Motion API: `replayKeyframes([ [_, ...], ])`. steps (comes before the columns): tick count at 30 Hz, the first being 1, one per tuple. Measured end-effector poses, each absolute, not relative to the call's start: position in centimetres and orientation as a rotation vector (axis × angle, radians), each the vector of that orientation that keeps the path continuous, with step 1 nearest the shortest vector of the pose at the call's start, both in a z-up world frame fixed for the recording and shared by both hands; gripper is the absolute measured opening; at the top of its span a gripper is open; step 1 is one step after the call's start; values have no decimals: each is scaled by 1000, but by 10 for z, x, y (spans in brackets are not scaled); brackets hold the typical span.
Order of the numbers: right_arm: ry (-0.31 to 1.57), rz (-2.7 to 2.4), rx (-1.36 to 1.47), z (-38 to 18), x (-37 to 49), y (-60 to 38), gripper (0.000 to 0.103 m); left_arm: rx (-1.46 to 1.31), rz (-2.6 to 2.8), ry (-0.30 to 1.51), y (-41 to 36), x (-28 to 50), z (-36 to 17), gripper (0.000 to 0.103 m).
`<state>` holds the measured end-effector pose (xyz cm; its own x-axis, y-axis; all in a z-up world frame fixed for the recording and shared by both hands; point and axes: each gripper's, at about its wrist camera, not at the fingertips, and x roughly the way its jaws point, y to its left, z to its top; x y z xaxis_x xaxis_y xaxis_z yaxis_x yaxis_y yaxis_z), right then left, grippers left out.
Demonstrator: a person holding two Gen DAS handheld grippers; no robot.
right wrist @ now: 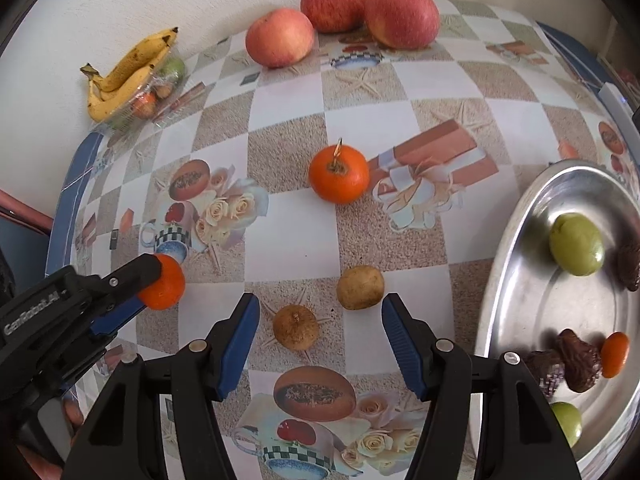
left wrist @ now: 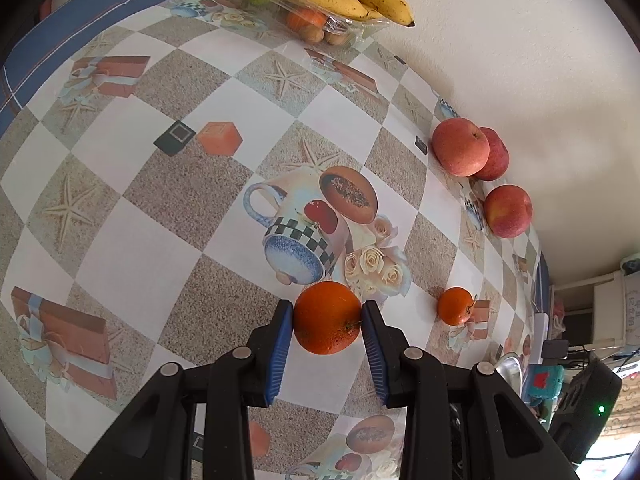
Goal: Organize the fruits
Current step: 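Grasp a small brown round fruit with the right tool while the left tool holds the mandarin, then carry the mandarin and brown fruit over the steel bowl with both tools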
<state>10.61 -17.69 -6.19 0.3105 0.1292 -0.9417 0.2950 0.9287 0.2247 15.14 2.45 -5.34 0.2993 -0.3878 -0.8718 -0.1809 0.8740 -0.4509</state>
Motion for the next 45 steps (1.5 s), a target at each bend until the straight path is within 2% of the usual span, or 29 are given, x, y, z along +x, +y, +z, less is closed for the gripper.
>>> replayKeyframes([
  [17, 1245, -214, 342, -74, 124, -179, 64, -531, -132, 1294, 26, 159, -63, 37],
  [21, 1238, -233, 337, -73, 121, -182, 53, -529, -135, 1289, 27, 158, -62, 37],
  [25, 1242, -253, 329, -73, 118, -186, 29, -527, -140, 1283, 26, 157, -59, 37],
  [26, 1240, -248, 338, -73, 117, -188, 26, -527, -142, 1282, 25, 157, -59, 37],
  [36, 1202, -206, 398, -53, 105, -201, 26, -516, -211, 1255, 4, 153, -42, 37],
  [45, 1121, -296, 453, -20, 81, -253, 26, -392, -412, 1265, -78, 126, -22, 37],
])
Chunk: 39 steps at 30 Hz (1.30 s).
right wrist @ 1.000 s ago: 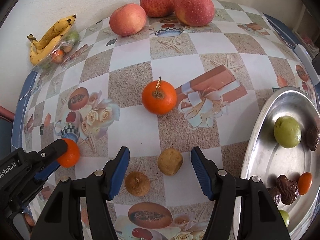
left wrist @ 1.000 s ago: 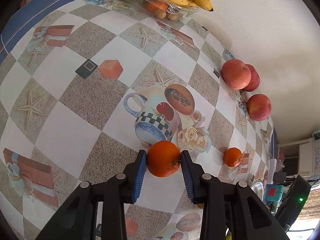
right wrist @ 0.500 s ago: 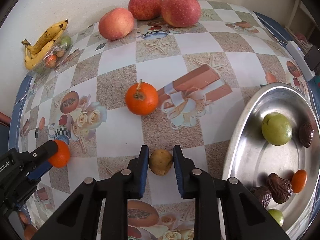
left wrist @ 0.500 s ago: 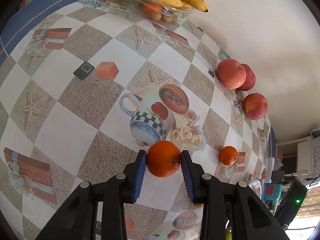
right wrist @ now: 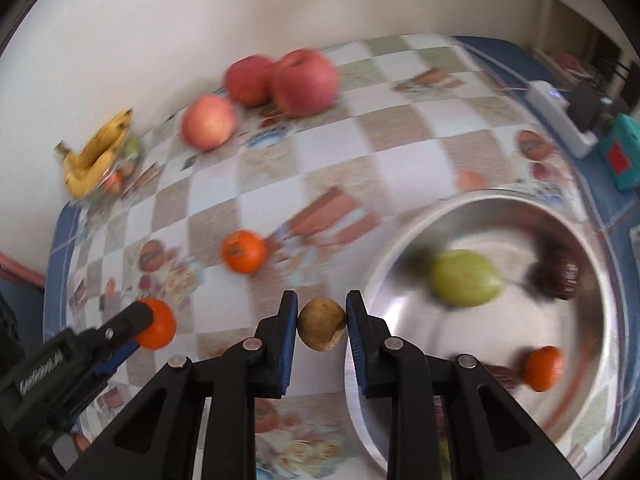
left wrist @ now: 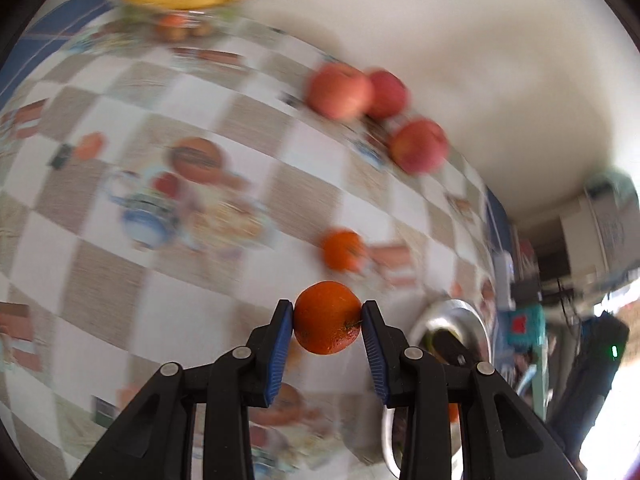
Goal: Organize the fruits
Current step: 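Carry the mandarin and brown fruit over the steel bowl with both tools, then open both tools to drop the mandarin and brown fruit into the bowl, then move the left tool to another small brown round fruit and close on it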
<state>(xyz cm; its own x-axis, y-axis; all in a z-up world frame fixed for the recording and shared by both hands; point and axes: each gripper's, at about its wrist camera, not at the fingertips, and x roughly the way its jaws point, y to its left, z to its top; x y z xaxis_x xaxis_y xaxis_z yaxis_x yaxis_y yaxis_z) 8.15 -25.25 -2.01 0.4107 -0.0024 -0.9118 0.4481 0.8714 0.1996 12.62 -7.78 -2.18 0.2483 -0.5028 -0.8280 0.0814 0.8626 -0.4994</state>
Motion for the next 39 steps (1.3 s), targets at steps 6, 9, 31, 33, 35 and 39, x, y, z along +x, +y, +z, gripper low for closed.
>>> replayKeyframes([
  [6, 1128, -430, 496, -21, 56, -306, 26, -251, -561, 1294, -148, 91, -26, 37],
  [9, 1120, -472, 529, -21, 41, -331, 26, -224, -611, 1309, -166, 81, -28, 38],
  [31, 1120, -433, 509, -21, 48, -316, 55, -298, -305, 1246, -63, 122, -32, 71],
  [33, 1115, -398, 519, -20, 53, -305, 57, -293, -282, 1245, -55, 124, -34, 74],
  [35, 1116, -361, 529, -21, 58, -294, 65, -279, -250, 1242, -47, 127, -35, 78],
  [39, 1133, -299, 502, -25, 70, -264, 67, -249, -148, 1221, -28, 132, -35, 97],
])
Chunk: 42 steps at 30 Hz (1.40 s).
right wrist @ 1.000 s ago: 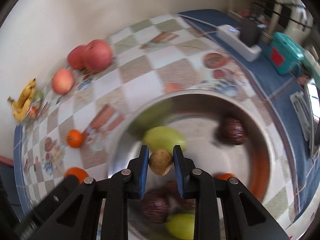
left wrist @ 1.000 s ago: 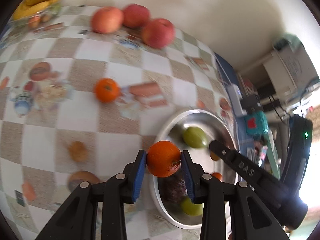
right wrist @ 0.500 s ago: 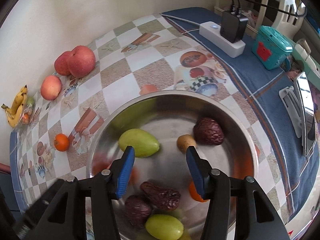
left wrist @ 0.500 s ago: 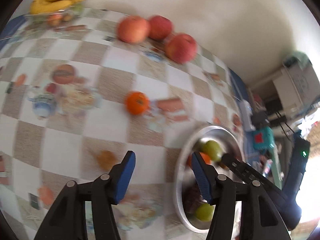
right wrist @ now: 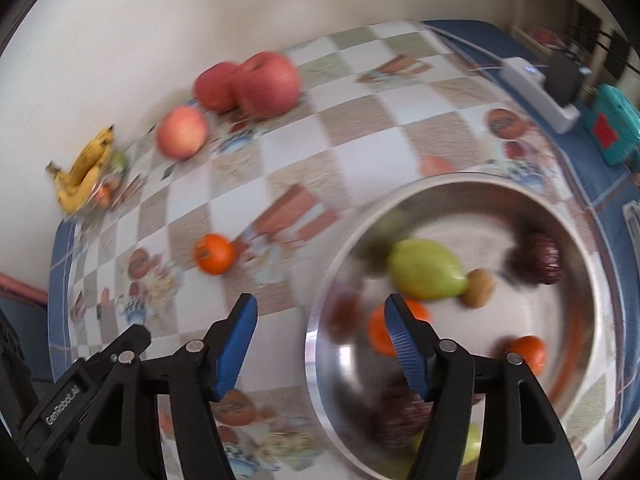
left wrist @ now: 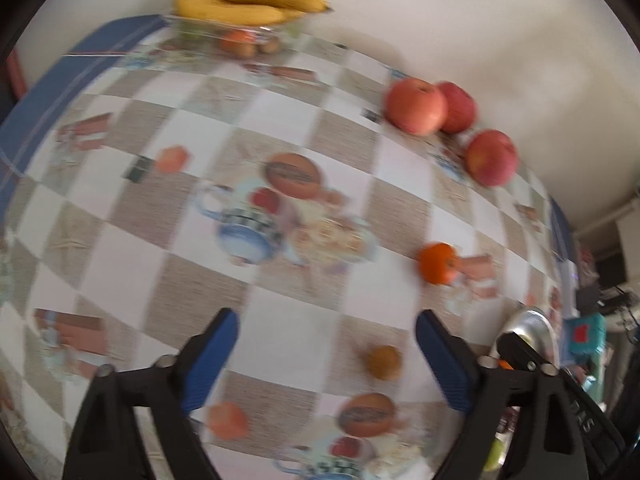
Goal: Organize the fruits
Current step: 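Move the left tool to another small brown round fruit and close on it, then grasp the stemmed mandarin with the right tool while the left tool holds the brown fruit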
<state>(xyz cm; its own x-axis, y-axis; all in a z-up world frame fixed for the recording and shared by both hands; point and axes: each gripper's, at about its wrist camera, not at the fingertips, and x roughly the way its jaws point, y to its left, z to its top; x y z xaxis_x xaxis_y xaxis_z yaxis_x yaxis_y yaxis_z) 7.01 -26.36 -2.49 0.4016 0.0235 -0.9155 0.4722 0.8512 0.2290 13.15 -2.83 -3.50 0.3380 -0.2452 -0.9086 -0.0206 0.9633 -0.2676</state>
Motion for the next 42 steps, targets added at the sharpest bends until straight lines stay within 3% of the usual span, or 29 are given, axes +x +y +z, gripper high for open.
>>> replayKeyframes([
  [2, 1145, -274, 472, -27, 76, -249, 70, -231, -121, 1216, -23, 132, -36, 103],
  [4, 1156, -272, 429, -29, 81, -235, 75, -221, -118, 1224, -22, 132, -37, 103],
  [11, 1177, -281, 385, -38, 88, -222, 75, -190, -175, 1229, -39, 127, -41, 101],
  [20, 1158, -348, 401, -35, 79, -244, 75, -172, -290, 1316, -69, 118, -56, 62],
  [22, 1157, -357, 389, -34, 78, -247, 75, -152, -305, 1323, -76, 116, -58, 48],
  [26, 1158, -358, 406, -36, 77, -251, 75, -152, -328, 1345, -83, 115, -63, 39],
  [29, 1160, -357, 402, -36, 78, -251, 75, -200, -366, 1368, -85, 116, -66, 24],
  [42, 1101, -263, 420, -35, 108, -231, 75, -351, -244, 1257, -34, 159, -57, 24],
])
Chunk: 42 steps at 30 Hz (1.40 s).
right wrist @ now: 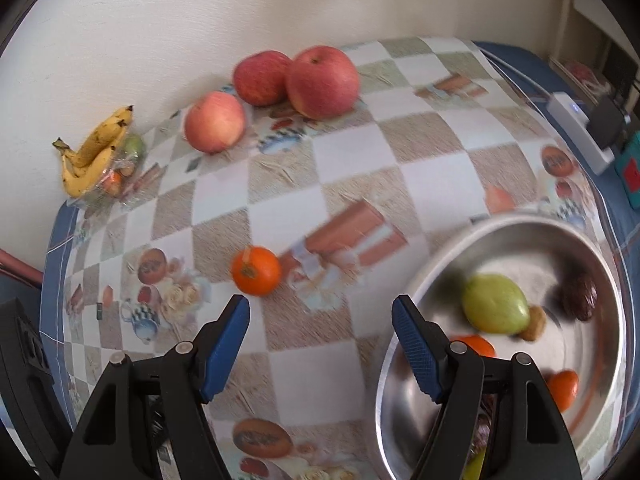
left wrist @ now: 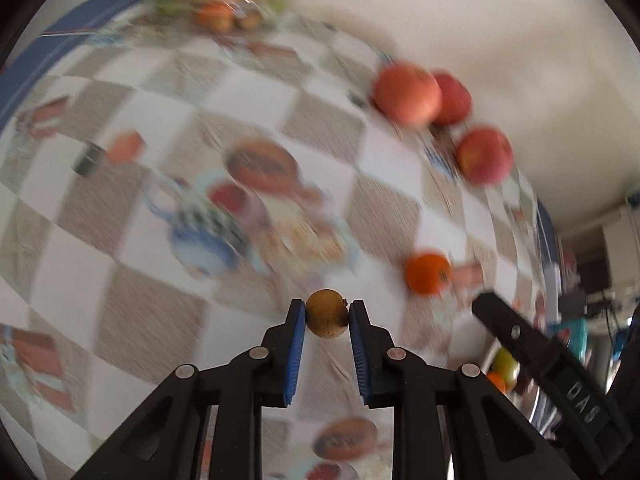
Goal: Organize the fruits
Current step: 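Grasp the stemmed mandarin with the right tool while the left tool holds the brown fruit, then carry both fruits over the bowl and open both tools to drop them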
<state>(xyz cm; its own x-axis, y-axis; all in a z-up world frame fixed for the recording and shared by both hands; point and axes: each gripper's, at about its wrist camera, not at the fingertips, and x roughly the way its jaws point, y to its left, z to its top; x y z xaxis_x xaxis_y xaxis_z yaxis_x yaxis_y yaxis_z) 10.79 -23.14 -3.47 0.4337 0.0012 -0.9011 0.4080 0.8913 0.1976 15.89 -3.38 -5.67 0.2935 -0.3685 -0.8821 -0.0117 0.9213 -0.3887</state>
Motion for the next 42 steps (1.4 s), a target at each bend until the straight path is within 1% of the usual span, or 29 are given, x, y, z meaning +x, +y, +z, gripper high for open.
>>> replayKeyframes([
  [5, 1090, -212, 383, -37, 128, -215, 75, -415, -189, 1240, -4, 174, -59, 24],
  [7, 1096, -204, 367, -41, 135, -210, 73, -430, -177, 1238, 3, 178, -61, 24],
  [8, 1099, -199, 361, -44, 138, -207, 71, -432, -174, 1237, 4, 180, -61, 24],
  [9, 1102, -196, 355, -46, 141, -204, 65, -433, -172, 1235, 6, 181, -61, 24],
  [10, 1109, -196, 348, -49, 144, -201, 61, -433, -173, 1234, 5, 182, -62, 24],
  [14, 1125, -222, 313, -60, 154, -195, 59, -434, -171, 1233, 5, 184, -62, 24],
  [16, 1131, -223, 305, -65, 156, -194, 49, -442, -172, 1237, 6, 186, -64, 24],
  [17, 1129, -208, 317, -66, 157, -194, 46, -445, -173, 1240, 7, 186, -64, 24],
  [19, 1122, -192, 321, -64, 158, -191, 36, -448, -176, 1241, 9, 184, -63, 24],
  [26, 1121, -189, 284, -49, 147, -187, 36, -409, -210, 1213, 0, 167, -45, 24],
  [35, 1107, -197, 245, -19, 98, -186, 36, -337, -280, 1166, -17, 123, -13, 24],
  [42, 1075, -217, 273, 3, 59, -200, 36, -262, -397, 1162, -58, 90, 0, 24],
])
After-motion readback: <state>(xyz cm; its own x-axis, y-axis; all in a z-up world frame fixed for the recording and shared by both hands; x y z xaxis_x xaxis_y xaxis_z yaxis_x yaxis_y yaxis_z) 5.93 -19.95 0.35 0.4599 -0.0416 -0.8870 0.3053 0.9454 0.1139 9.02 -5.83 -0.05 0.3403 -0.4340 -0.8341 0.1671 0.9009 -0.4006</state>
